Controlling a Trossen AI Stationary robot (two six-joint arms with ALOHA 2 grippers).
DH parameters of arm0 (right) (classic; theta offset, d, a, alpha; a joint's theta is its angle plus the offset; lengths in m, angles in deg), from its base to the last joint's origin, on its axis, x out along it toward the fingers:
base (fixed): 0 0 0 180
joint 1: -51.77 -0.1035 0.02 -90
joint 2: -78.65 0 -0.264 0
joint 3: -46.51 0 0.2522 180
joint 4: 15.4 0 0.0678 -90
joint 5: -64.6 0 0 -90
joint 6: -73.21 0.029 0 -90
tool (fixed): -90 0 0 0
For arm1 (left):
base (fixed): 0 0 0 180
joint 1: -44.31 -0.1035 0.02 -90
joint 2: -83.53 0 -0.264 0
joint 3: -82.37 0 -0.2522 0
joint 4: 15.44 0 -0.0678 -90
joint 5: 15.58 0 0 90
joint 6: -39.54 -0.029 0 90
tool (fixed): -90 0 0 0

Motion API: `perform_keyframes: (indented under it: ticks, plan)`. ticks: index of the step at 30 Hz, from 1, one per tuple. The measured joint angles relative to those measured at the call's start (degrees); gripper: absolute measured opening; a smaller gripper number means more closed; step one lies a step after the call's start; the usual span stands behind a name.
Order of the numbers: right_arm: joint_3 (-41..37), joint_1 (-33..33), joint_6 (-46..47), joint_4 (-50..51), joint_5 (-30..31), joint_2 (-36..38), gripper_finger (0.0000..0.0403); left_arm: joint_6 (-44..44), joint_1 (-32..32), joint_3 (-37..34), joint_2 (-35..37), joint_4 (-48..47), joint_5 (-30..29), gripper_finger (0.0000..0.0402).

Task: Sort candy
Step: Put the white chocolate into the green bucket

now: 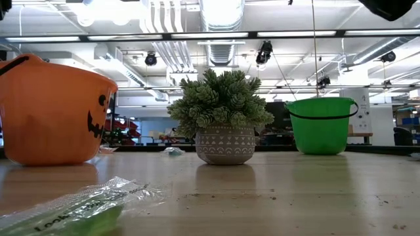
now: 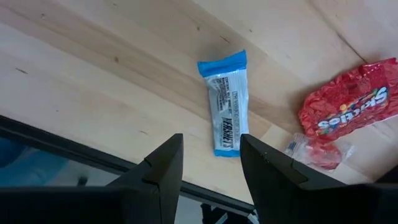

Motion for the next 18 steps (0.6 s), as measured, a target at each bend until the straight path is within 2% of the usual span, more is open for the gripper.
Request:
perform_keyframes:
  ticks: [6, 12, 18]
  plan:
    - [-0.1, -1.2, 2.5, -3.6, 0.3, 0.0, 0.0139, 0.0, 0.0, 0.0, 0.0, 0.1, 0.9, 0.0139]
    - [-0.1, -1.0, -0.6, -6.1, 0.0, 0.0, 0.0128, 0.0, 0.0, 0.0, 0.0, 0.1, 0.8, 0.0139]
    - [-0.1, -1.4, 2.2, -2.0, 4.9, 0.0, 0.0128, 0.0, 0.0, 0.0, 0.0, 0.1, 0.8, 0.0139]
